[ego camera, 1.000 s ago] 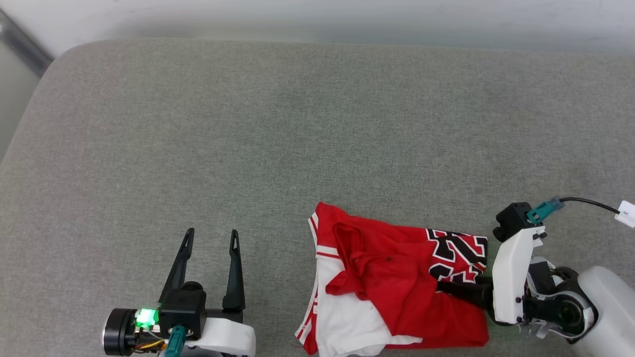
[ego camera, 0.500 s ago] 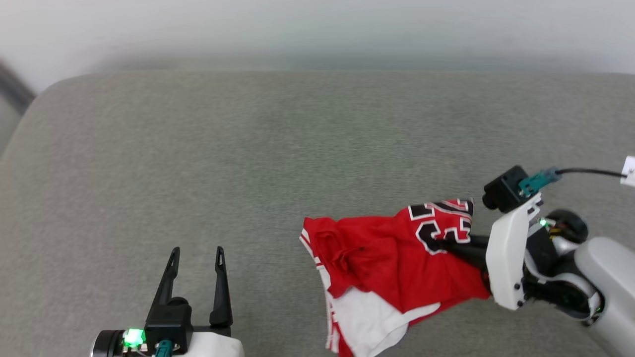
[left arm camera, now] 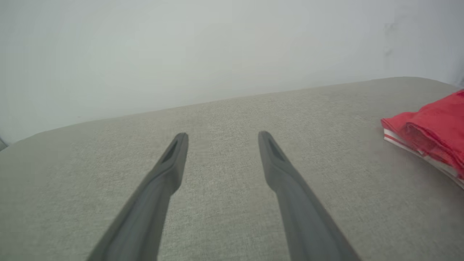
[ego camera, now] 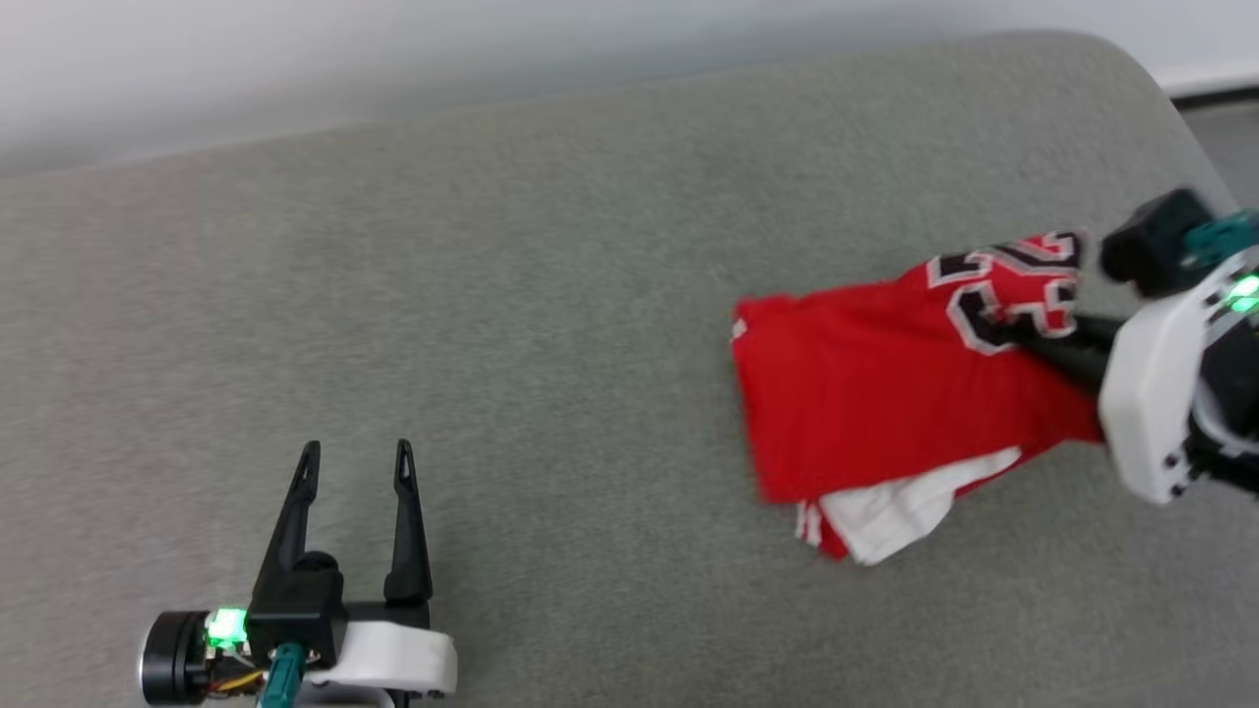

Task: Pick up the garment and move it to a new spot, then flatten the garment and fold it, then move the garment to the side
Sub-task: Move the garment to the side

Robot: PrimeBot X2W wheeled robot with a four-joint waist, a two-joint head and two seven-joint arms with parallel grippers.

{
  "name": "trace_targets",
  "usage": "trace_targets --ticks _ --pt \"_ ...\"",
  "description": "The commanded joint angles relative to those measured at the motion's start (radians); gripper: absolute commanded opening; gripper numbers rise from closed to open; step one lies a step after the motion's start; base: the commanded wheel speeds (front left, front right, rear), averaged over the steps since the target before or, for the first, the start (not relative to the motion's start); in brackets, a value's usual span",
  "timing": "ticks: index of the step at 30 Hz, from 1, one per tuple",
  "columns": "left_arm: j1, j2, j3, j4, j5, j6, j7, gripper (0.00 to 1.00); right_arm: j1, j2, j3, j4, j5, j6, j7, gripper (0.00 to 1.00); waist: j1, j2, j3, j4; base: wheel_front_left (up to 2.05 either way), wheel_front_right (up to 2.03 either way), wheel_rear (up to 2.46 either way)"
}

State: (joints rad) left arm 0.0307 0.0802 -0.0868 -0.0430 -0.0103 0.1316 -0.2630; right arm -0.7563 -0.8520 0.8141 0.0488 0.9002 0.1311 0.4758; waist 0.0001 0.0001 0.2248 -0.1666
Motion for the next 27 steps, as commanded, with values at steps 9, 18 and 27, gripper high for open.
trace_targets --ticks 9,18,27 --pt "-0.071 0.048 0.017 -0.031 0.017 -0.01 -0.002 1.0 -0.133 -0.079 0.005 0.209 -0.132 -0.001 -0.092 0.0 -0.0001 -0.0001 0.173 -0.123 0.0 0.0 0.0" --pt "-0.117 0.072 0.008 -0.058 0.021 -0.009 -0.002 1.0 -0.216 -0.08 -0.027 0.491 -0.213 -0.001 -0.199 0.0 -0.0001 -0.0001 0.258 -0.107 0.0 0.0 0.0" --pt "-0.141 0.076 -0.007 -0.059 0.013 0.005 -0.002 1.0 -0.264 0.002 -0.085 0.773 -0.229 -0.001 -0.277 0.49 -0.0001 -0.0001 0.277 -0.063 0.0 0.0 0.0"
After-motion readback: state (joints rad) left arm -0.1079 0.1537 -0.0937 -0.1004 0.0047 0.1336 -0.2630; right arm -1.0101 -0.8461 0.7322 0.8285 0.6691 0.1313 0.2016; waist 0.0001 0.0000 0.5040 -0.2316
